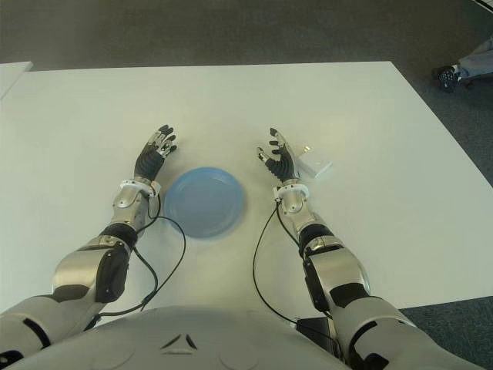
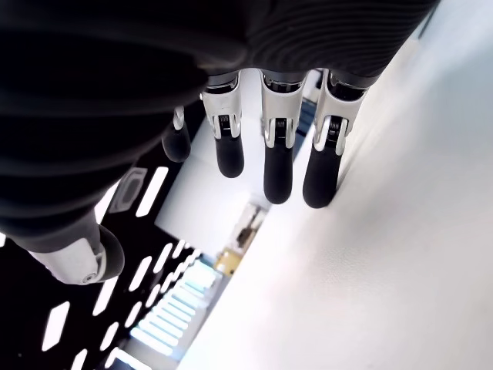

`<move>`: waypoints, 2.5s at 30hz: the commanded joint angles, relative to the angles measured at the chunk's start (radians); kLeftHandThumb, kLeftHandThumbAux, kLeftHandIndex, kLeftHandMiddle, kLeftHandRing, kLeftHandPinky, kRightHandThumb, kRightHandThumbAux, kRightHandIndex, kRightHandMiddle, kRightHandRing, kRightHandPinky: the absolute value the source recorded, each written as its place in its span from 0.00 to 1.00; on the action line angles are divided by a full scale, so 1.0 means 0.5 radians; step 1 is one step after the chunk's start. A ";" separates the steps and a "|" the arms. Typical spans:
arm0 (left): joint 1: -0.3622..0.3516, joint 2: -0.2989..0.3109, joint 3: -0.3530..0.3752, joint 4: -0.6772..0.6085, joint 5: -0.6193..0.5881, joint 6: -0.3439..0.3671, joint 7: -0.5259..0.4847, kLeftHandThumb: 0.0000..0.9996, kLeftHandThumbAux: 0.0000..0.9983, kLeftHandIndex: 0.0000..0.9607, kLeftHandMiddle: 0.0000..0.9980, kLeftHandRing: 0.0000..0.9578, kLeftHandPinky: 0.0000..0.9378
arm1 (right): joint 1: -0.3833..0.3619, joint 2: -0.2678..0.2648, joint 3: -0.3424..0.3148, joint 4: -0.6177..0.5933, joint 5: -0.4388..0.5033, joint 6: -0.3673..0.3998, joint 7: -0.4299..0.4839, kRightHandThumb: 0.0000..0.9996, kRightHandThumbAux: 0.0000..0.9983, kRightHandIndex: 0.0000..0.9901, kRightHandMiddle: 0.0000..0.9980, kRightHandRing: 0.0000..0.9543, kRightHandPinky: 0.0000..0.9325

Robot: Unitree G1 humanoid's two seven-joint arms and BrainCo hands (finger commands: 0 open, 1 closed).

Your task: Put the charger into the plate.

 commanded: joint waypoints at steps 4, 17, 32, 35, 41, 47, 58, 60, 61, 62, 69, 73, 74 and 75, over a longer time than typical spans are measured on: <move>0.070 -0.037 -0.021 0.058 0.027 0.108 0.016 0.09 0.53 0.00 0.00 0.00 0.00 | 0.216 0.009 0.062 0.036 -0.048 0.135 0.023 0.46 0.50 0.06 0.16 0.23 0.35; 0.070 -0.026 -0.012 0.047 0.012 0.130 -0.021 0.09 0.54 0.00 0.00 0.00 0.01 | 0.206 0.075 0.082 -0.380 0.038 0.265 0.241 0.46 0.51 0.06 0.17 0.25 0.36; 0.076 -0.015 -0.008 0.044 0.006 0.132 -0.027 0.10 0.54 0.00 0.00 0.00 0.01 | 0.239 0.038 -0.040 -0.973 0.280 0.306 0.651 0.47 0.52 0.06 0.15 0.24 0.35; 0.075 -0.014 -0.004 0.045 0.000 0.134 -0.034 0.10 0.54 0.00 0.00 0.00 0.01 | 0.253 0.041 -0.064 -1.083 0.293 0.352 0.680 0.48 0.52 0.06 0.15 0.23 0.36; 0.072 -0.012 0.000 0.046 -0.011 0.134 -0.043 0.10 0.55 0.00 0.00 0.00 0.01 | 0.286 0.014 -0.135 -1.302 0.368 0.449 0.780 0.52 0.54 0.04 0.14 0.22 0.33; 0.068 -0.009 -0.001 0.051 -0.012 0.138 -0.041 0.10 0.55 0.00 0.00 0.00 0.01 | 0.323 -0.009 -0.225 -1.619 0.461 0.548 0.849 0.59 0.55 0.03 0.12 0.19 0.29; 0.063 -0.005 -0.007 0.056 -0.002 0.135 -0.017 0.10 0.54 0.00 0.00 0.00 0.02 | 0.354 -0.084 -0.353 -1.821 0.509 0.496 0.885 0.61 0.55 0.02 0.08 0.14 0.26; 0.063 -0.004 -0.007 0.055 -0.002 0.133 -0.019 0.10 0.54 0.00 0.00 0.00 0.01 | 0.353 -0.143 -0.424 -1.760 0.568 0.408 0.925 0.60 0.54 0.01 0.06 0.12 0.24; 0.062 -0.004 -0.007 0.056 -0.002 0.135 -0.019 0.10 0.54 0.00 0.00 0.00 0.01 | 0.341 -0.172 -0.460 -1.700 0.582 0.356 0.927 0.60 0.53 0.01 0.05 0.11 0.23; 0.061 -0.004 -0.006 0.056 -0.003 0.136 -0.019 0.10 0.53 0.00 0.00 0.00 0.01 | 0.332 -0.189 -0.483 -1.656 0.589 0.320 0.928 0.59 0.52 0.01 0.04 0.09 0.20; 0.057 -0.005 0.001 0.059 -0.011 0.142 -0.024 0.10 0.52 0.00 0.00 0.00 0.01 | 0.211 -0.378 -0.459 -1.181 0.146 0.055 0.533 0.49 0.38 0.00 0.00 0.02 0.07; 0.056 -0.004 0.001 0.061 -0.015 0.141 -0.028 0.11 0.52 0.00 0.00 0.00 0.01 | 0.177 -0.501 -0.343 -1.041 -0.186 0.042 0.254 0.41 0.28 0.00 0.00 0.00 0.01; 0.056 -0.004 0.001 0.061 -0.015 0.141 -0.029 0.10 0.52 0.00 0.00 0.00 0.01 | 0.169 -0.525 -0.319 -0.998 -0.233 0.045 0.213 0.39 0.25 0.00 0.00 0.00 0.01; 0.056 -0.003 0.001 0.062 -0.016 0.140 -0.031 0.10 0.52 0.00 0.00 0.00 0.01 | 0.161 -0.565 -0.278 -0.941 -0.308 0.072 0.166 0.38 0.24 0.00 0.00 0.00 0.01</move>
